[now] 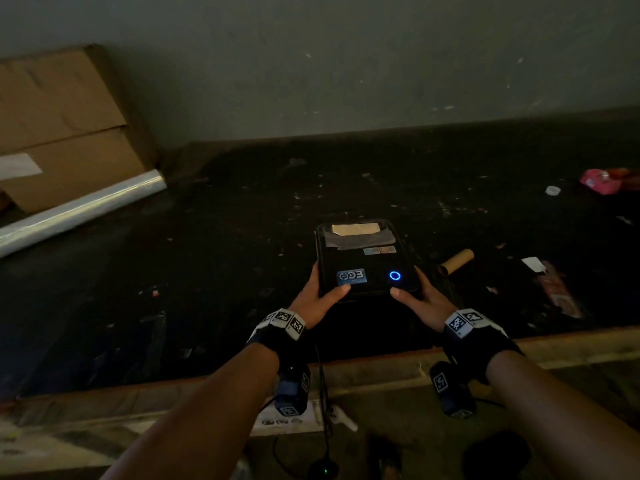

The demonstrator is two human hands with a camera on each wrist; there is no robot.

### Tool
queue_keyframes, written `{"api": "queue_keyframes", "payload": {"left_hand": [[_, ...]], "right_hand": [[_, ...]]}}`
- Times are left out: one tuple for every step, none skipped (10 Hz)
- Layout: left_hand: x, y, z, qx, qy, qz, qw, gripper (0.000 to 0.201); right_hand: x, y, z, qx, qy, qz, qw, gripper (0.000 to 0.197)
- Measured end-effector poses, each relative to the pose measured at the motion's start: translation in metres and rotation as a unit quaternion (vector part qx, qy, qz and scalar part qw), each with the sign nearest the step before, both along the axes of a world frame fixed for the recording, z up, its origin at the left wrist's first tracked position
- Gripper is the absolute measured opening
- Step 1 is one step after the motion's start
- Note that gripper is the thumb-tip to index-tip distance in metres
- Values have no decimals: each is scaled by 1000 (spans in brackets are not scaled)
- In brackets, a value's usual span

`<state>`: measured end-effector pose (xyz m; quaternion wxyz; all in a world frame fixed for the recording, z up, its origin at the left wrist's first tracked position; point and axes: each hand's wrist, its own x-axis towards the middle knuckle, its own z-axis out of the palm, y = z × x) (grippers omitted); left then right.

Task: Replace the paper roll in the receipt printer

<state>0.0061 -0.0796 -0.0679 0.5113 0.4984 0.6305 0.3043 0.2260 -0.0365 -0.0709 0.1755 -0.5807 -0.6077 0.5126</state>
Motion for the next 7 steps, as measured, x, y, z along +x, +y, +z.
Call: {"api": "queue_keyframes", "payload": {"left_hand": [[-1,1,-1,-4,4,0,1000,84],[-2,3,-2,-8,1,2,1000,84],[-2,3,-4,-2,4,5,1000,83],[-3,4,-5,-2,2,4,1000,82],[-2,4,-8,-5,14,-4,1000,82],[-4,5,1,-13,15,-14,1000,81],[-6,-14,-11,8,98,3,995,82]], "right_hand": [[1,2,-1,-5,-1,5,1000,82],[1,4,-4,-9,-4,-1,1000,84],[1,5,-6,-8,0,-7,1000,84],[2,5,-9,-7,-5,-16,1000,83],[3,6,-10,-7,-8,-9,1000,84],[1,5,-4,1,-27,10,1000,80],[6,10,3,82,-118,20,989,87]]}}
